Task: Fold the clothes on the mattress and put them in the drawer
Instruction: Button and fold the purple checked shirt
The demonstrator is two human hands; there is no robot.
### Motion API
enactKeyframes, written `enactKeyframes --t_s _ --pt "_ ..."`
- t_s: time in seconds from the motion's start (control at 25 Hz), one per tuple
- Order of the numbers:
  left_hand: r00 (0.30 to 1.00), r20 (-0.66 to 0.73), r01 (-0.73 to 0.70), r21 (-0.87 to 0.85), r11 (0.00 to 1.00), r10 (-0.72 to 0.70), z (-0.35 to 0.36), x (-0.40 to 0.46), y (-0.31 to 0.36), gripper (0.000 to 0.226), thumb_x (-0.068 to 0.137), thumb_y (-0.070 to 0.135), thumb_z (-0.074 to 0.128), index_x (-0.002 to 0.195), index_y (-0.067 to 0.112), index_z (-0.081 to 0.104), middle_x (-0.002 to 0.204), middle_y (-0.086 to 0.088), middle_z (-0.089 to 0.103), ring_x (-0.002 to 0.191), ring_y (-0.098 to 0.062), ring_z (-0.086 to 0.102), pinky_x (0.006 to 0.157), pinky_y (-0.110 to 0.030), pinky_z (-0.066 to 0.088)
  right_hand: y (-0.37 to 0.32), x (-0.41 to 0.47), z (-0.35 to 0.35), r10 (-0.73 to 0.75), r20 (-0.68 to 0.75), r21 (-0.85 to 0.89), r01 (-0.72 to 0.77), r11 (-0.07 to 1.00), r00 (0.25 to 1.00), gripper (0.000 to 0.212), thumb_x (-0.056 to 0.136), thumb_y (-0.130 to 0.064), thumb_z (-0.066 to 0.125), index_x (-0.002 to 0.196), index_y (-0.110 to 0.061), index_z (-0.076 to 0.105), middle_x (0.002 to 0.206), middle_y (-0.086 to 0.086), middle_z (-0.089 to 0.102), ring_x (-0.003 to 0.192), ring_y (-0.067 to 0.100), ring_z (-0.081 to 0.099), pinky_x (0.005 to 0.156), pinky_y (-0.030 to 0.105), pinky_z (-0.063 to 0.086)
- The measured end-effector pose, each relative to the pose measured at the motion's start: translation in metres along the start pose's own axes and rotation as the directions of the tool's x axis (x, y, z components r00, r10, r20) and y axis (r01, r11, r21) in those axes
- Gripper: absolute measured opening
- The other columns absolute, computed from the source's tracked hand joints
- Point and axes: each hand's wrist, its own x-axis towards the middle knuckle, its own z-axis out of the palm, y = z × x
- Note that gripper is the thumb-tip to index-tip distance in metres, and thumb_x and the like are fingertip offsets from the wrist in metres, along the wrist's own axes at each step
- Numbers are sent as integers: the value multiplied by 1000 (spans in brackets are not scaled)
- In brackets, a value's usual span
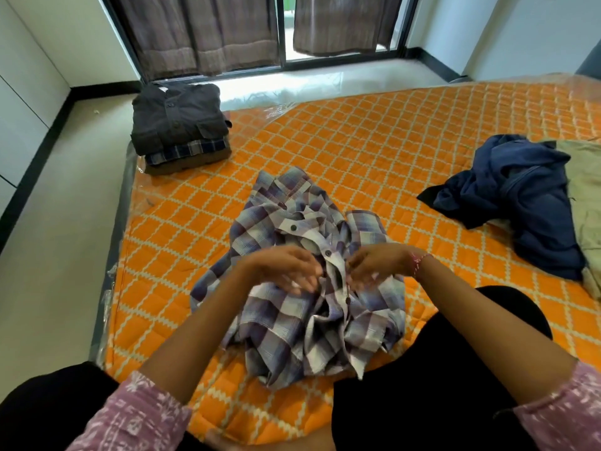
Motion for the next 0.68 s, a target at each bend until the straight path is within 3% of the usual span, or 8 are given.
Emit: enactKeyframes --t_s 0.08,0.16,0.24,0.32,0.4,0.48,0.6,0.68 --pt "914 -399 -125 -111 986 71 -26 6 5 8 95 15 56 89 12 60 79 -5 64 62 -6 62 54 -16 50 -14 18 -15 -79 -348 16 90 996 934 13 93 -6 53 85 -5 64 74 8 63 67 18 57 57 22 46" --pt "707 -697 -203 -45 978 115 -54 19 3 11 95 12 56 84 10 59 79 -8 59 64 -12 58 58 -21 50 -31 42 -29 -130 -548 -11 148 989 826 12 91 -4 54 86 -1 64 75 12 63 69 23 59 59 24 46" --pt "559 -818 -86 108 990 137 -77 36 -8 11 91 15 60 84 8 61 79 -8 57 72 -20 54 68 -33 48 -45 71 -39 -157 -610 -129 98 987 777 15 90 -5 54 95 2 66 92 19 67 85 32 62 69 32 49" --pt "493 -866 57 125 991 81 -98 49 -20 25 88 19 62 69 9 51 68 -9 47 61 -22 42 56 -34 35 -56 96 -48 -153 -626 -219 16 976 765 25 92 -8 52 113 2 61 112 22 63 101 37 58 81 39 47" --pt "484 -875 173 67 983 -25 -120 61 -31 39 87 18 60 58 11 35 59 -8 34 53 -20 30 51 -30 22 -57 121 -60 -102 -652 -231 -68 971 751 34 95 -13 49 126 0 51 121 22 56 106 37 54 82 39 46" --pt "523 -846 242 33 970 -102 -135 72 -42 41 87 17 60 57 10 34 59 -7 33 53 -20 30 50 -29 20 -55 143 -64 -57 -658 -184 -87 979 751 38 95 -16 48 130 1 44 112 22 53 95 34 53 70 36 44" --pt "571 -811 137 -56 989 -125 -155 94 -47 37 88 17 63 60 10 40 60 -8 37 54 -19 33 51 -28 22 -57 167 -73 35 -642 -3 -48 999 766 48 97 -18 45 138 2 30 94 18 52 72 27 46 50 30 30" --pt "627 -759 67 -172 983 -176 -168 101 -46 29 87 18 68 65 9 50 65 -10 47 57 -21 42 53 -28 29 -60 177 -82 78 -621 57 -54 997 780 37 98 -16 44 129 3 39 87 14 51 64 22 42 50 30 27"
